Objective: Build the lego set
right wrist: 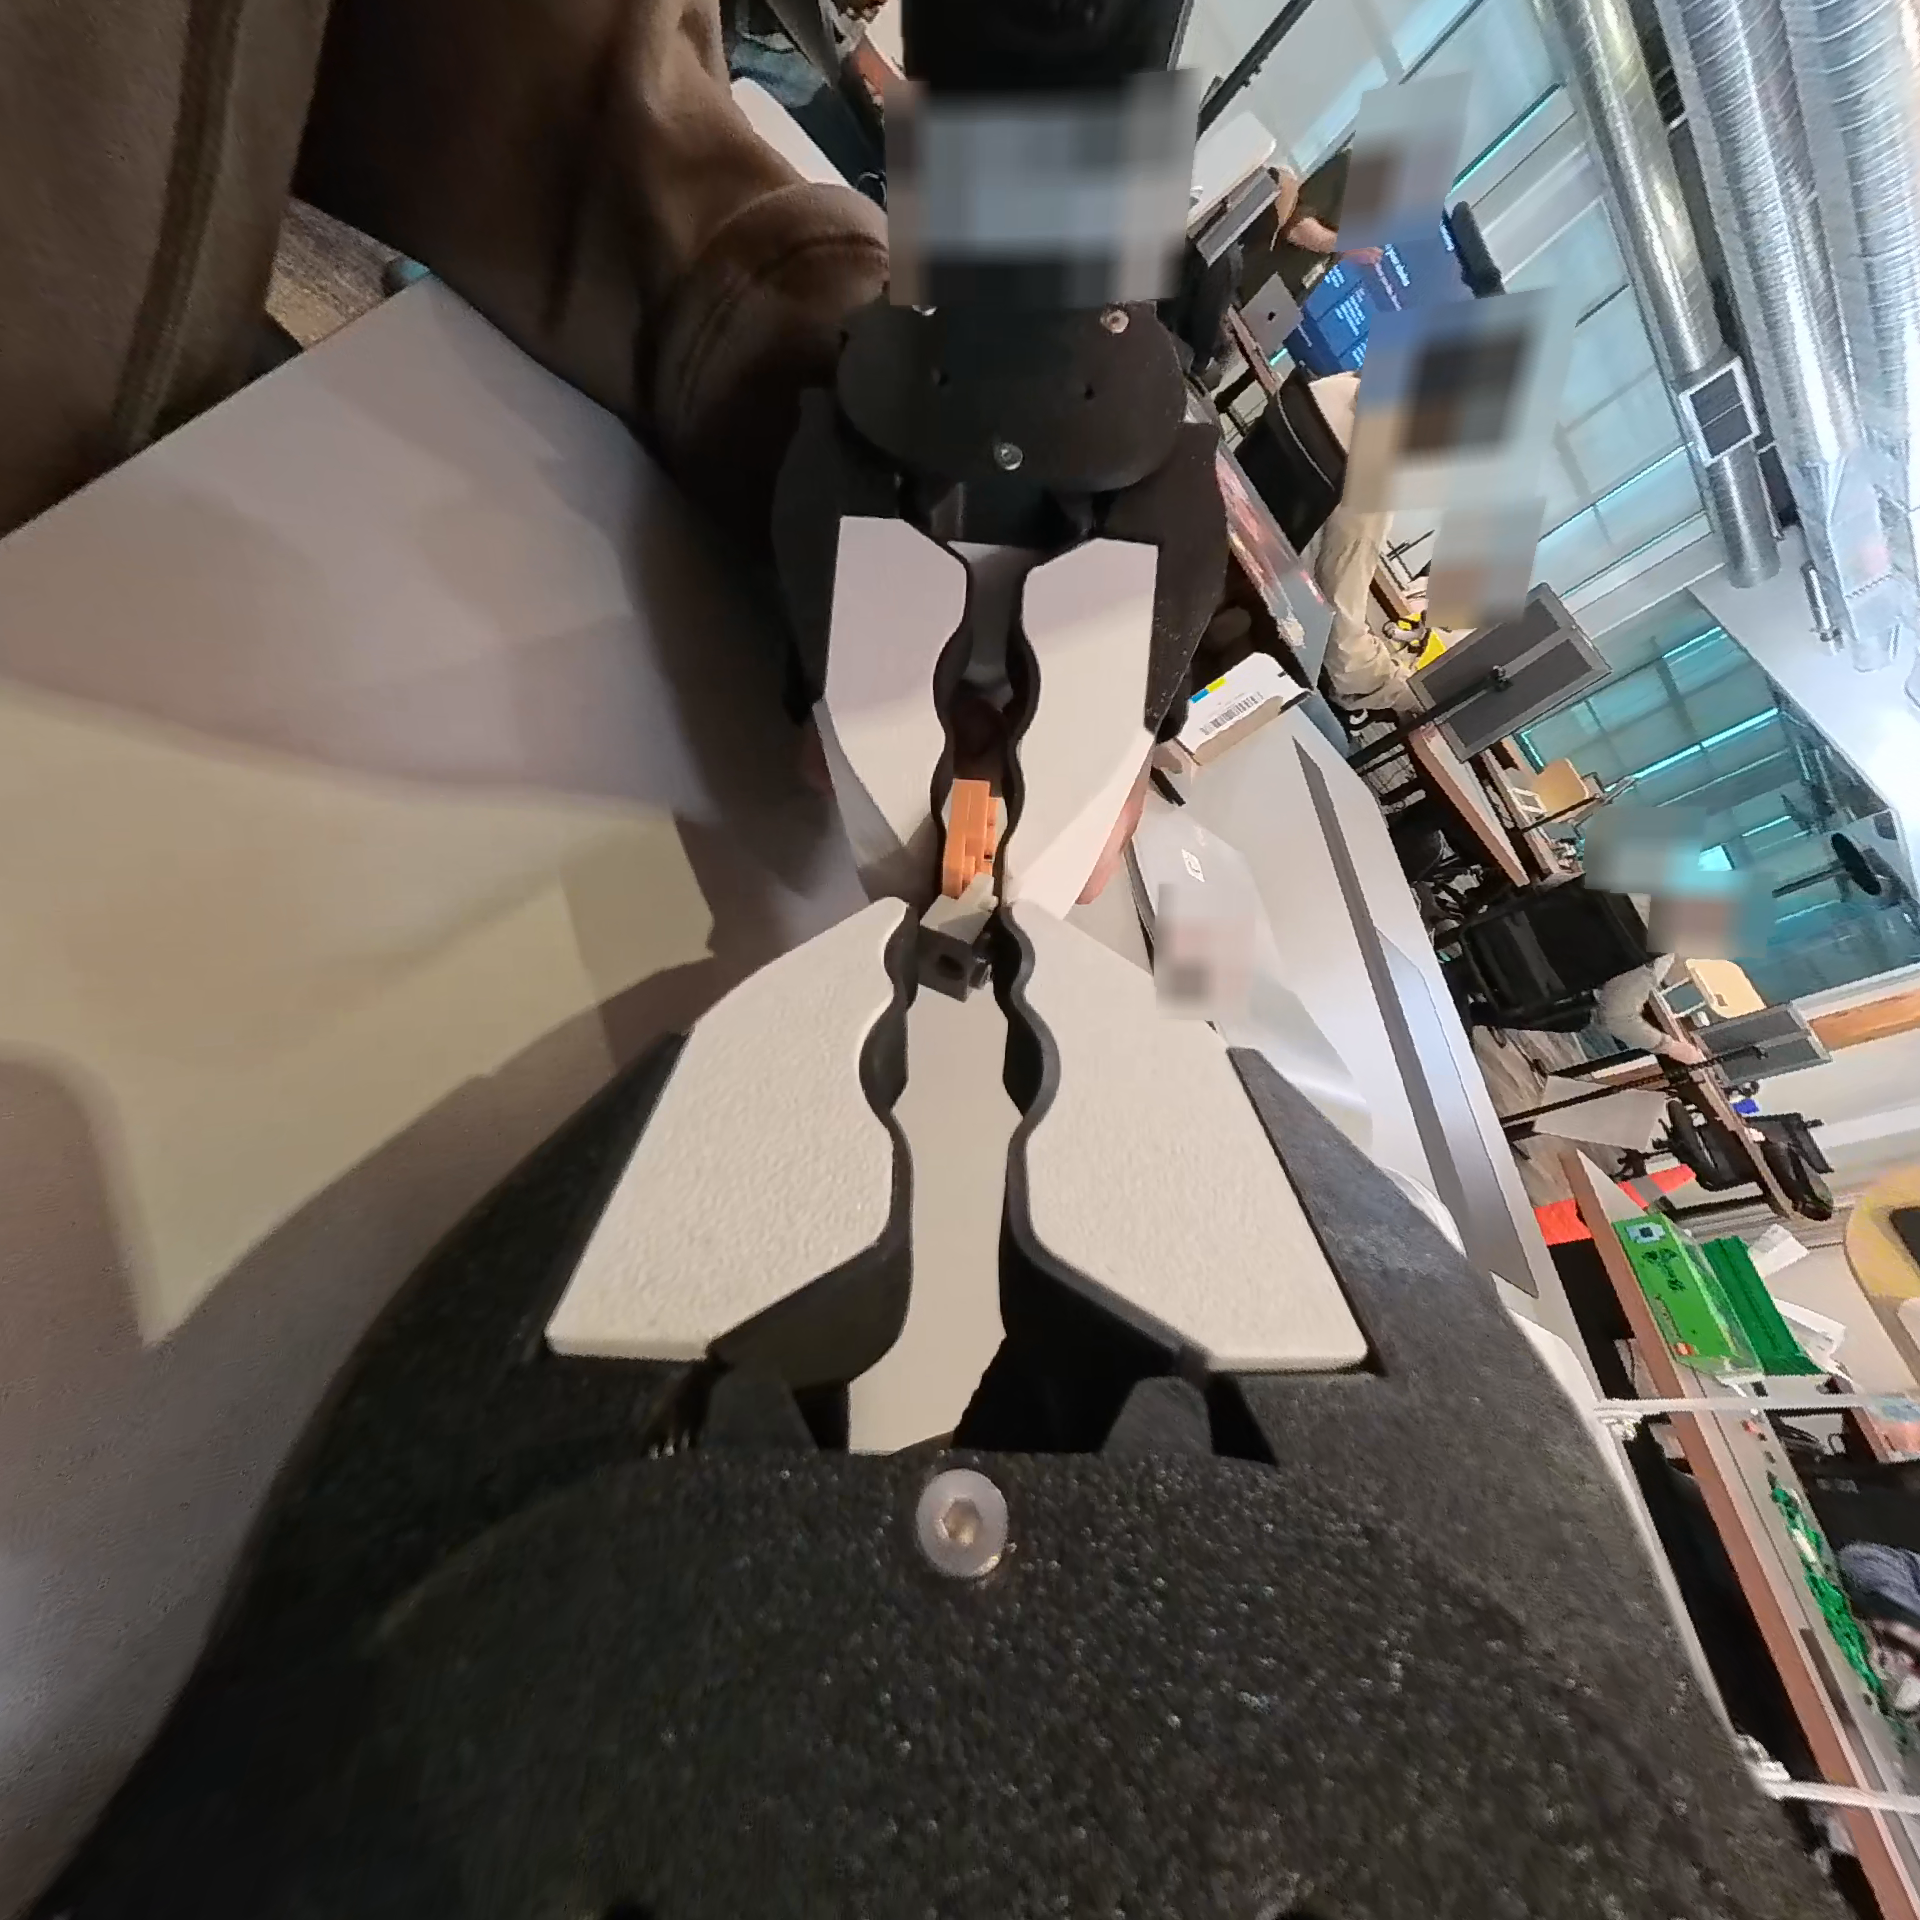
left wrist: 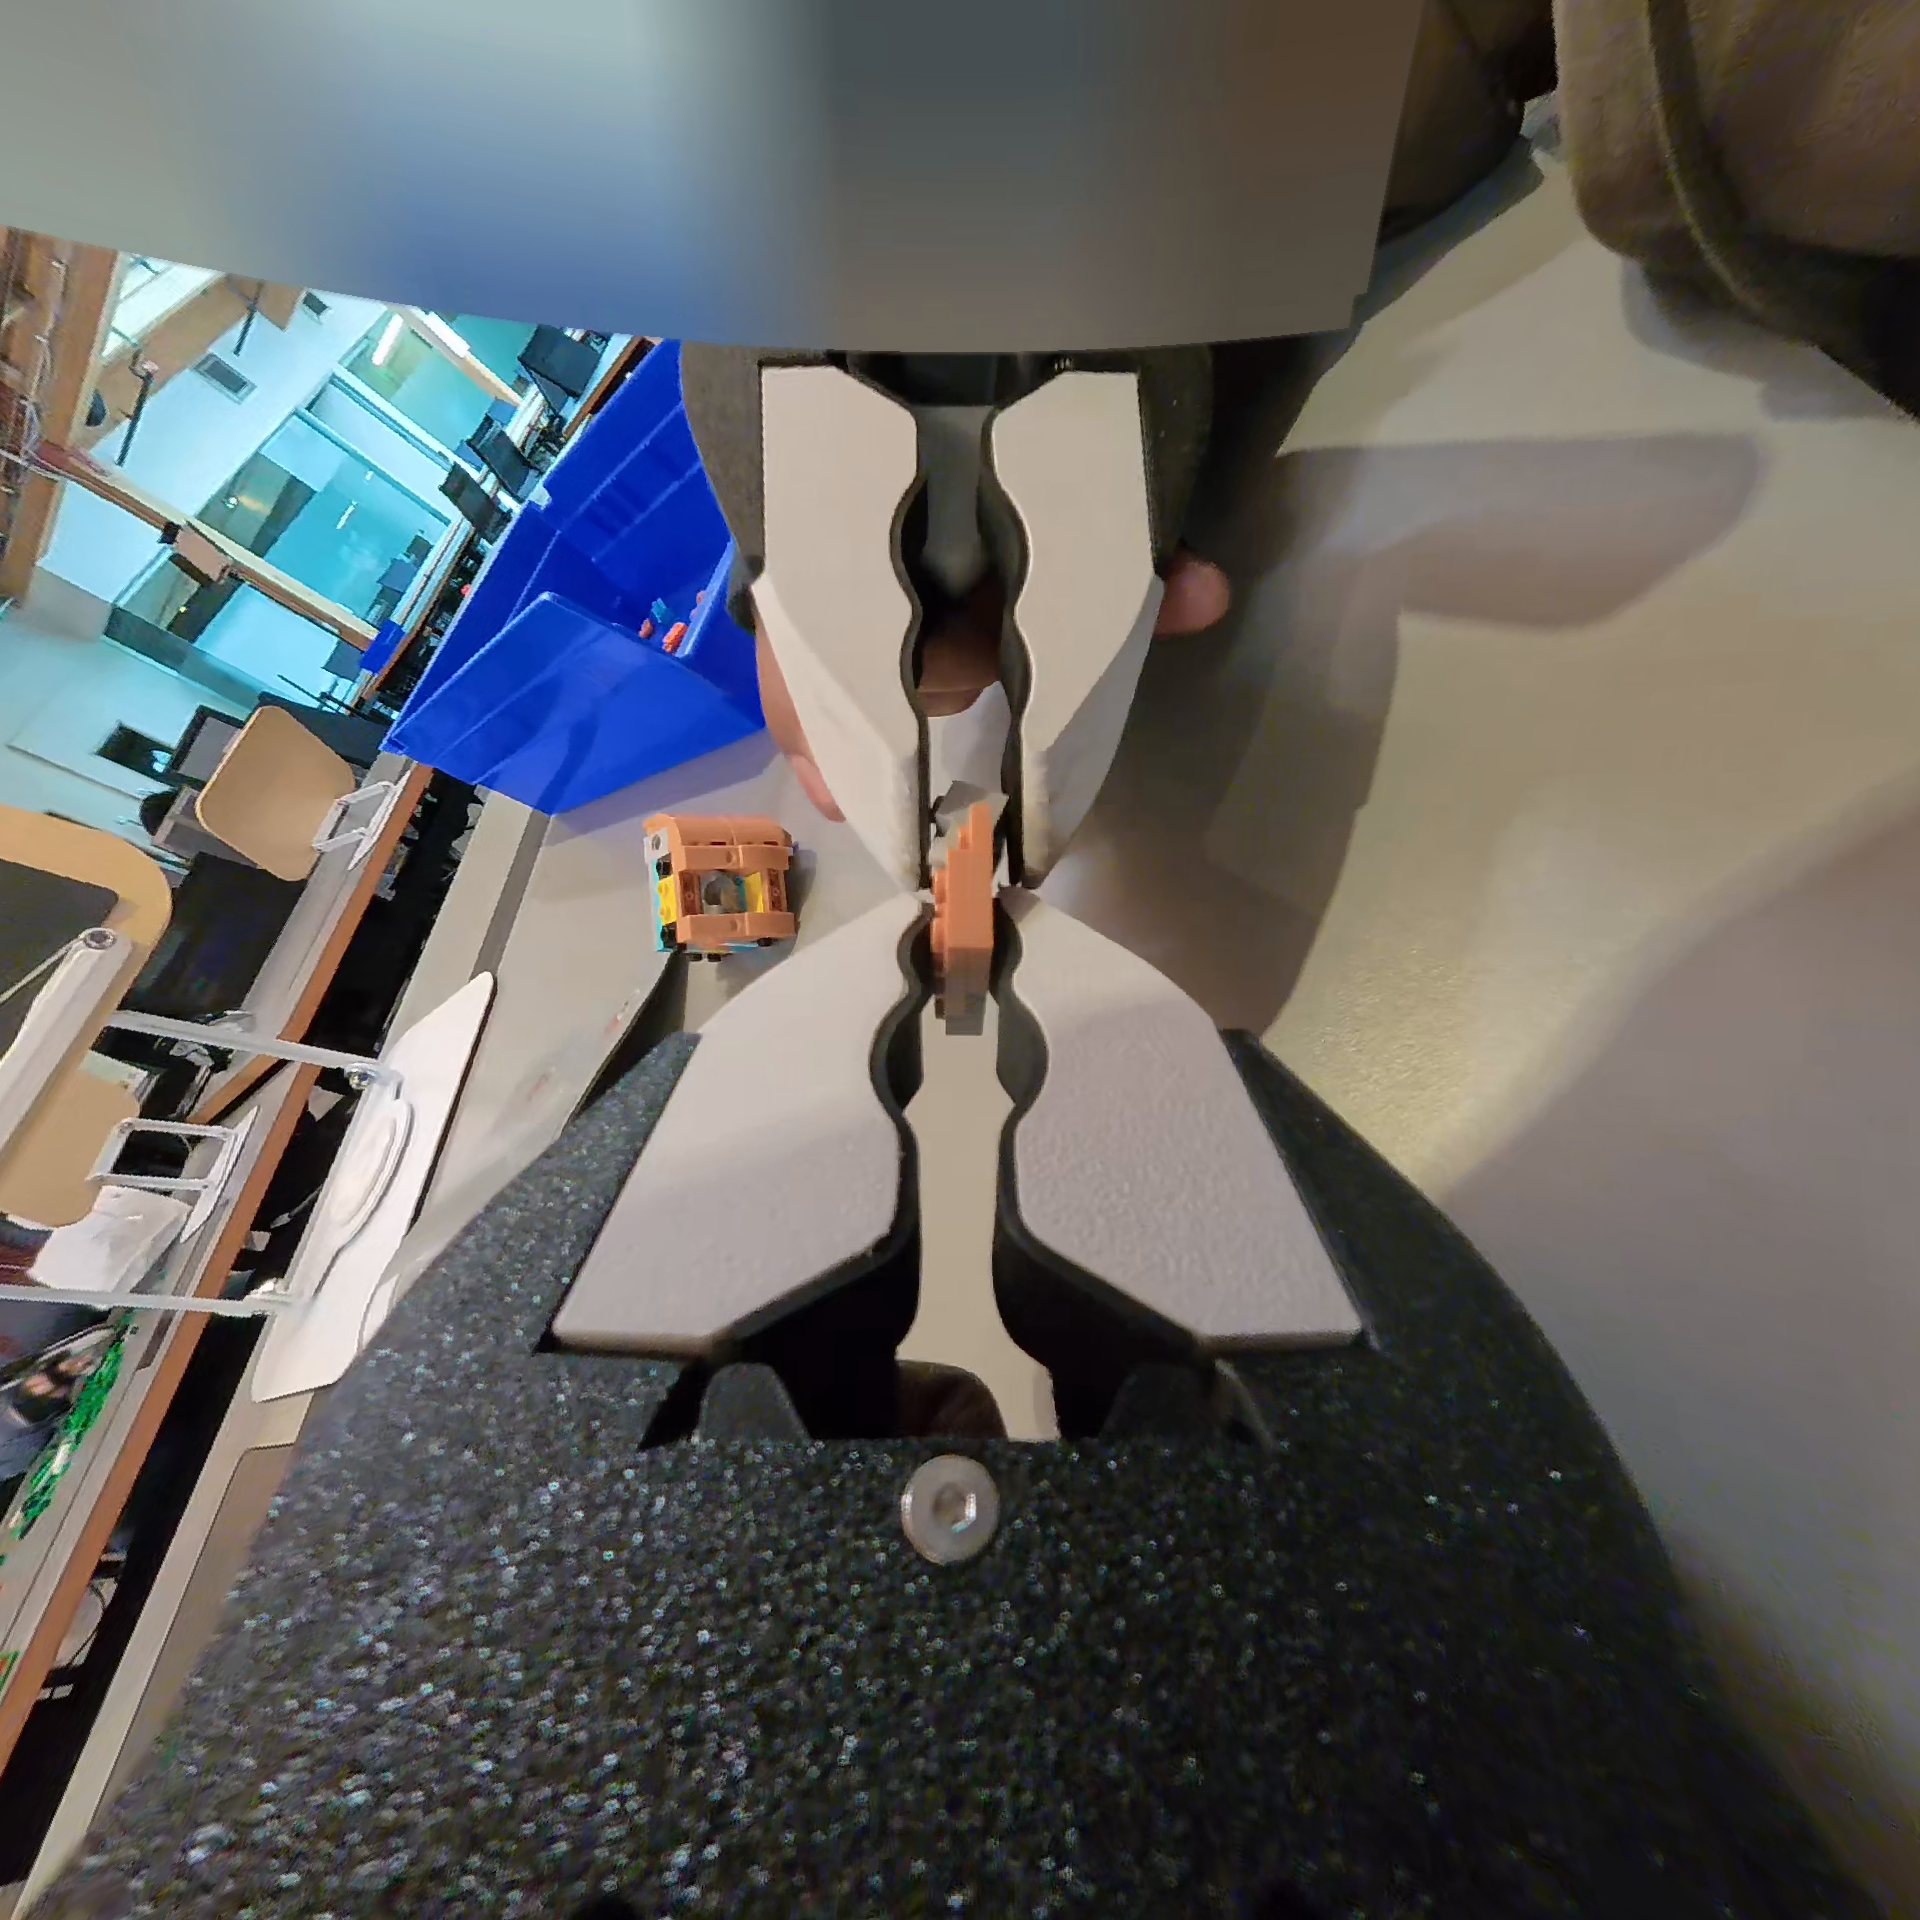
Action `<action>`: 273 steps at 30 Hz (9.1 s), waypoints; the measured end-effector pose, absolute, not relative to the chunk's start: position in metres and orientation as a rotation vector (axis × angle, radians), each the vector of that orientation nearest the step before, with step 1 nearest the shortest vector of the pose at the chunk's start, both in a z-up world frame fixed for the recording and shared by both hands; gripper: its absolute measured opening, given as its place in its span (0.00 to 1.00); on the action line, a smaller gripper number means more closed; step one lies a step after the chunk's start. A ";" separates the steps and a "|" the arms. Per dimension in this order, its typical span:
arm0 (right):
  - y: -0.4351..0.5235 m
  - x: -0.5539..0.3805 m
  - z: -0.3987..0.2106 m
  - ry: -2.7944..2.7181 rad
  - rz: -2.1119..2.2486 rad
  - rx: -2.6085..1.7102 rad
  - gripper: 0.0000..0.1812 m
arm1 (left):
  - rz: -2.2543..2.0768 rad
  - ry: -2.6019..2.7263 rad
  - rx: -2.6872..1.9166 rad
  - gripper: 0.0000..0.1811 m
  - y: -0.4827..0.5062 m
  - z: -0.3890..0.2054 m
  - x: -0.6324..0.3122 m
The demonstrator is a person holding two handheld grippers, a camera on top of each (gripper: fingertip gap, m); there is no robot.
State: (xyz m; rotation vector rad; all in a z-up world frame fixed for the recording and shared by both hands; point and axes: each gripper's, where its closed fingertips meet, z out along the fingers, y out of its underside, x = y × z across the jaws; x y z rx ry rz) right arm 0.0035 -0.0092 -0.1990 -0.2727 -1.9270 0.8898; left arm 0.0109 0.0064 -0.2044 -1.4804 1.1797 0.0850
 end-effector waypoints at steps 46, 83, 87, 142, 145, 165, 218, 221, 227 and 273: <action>0.009 -0.003 -0.227 -2.132 0.556 -0.344 0.07 | 0.395 1.236 -1.695 0.07 0.028 -0.234 -0.004; 0.014 -0.008 -0.232 -2.128 0.439 -0.315 0.07 | 0.453 1.243 -1.710 0.08 0.034 -0.236 -0.011; 0.015 -0.009 -0.231 -2.115 0.445 -0.319 0.08 | 0.429 1.221 -1.710 0.08 0.036 -0.235 -0.011; 0.031 0.003 -0.182 -1.721 0.337 -0.098 0.18 | -0.761 0.721 -1.768 0.21 0.012 -0.195 0.006; 0.068 0.025 -0.186 -1.780 0.353 -0.295 0.19 | -0.694 0.654 -1.760 0.21 0.020 -0.192 -0.004; 0.134 0.110 -0.238 -2.047 0.646 -0.944 0.09 | -0.419 0.533 -1.756 0.21 0.061 -0.190 -0.016; 0.136 0.078 -0.215 -1.793 1.025 -1.366 0.19 | -0.060 0.658 -1.709 0.21 0.108 -0.198 -0.002; 0.141 0.080 -0.224 -1.836 0.899 -1.354 0.19 | -0.061 0.633 -1.722 0.21 0.110 -0.198 -0.006; 0.149 0.068 -0.233 -1.876 0.746 -1.339 0.18 | -0.057 0.618 -1.725 0.21 0.111 -0.198 -0.008; 0.135 0.046 -0.246 -1.941 0.897 -1.491 0.16 | -0.023 0.822 -1.888 0.21 0.103 -0.231 -0.014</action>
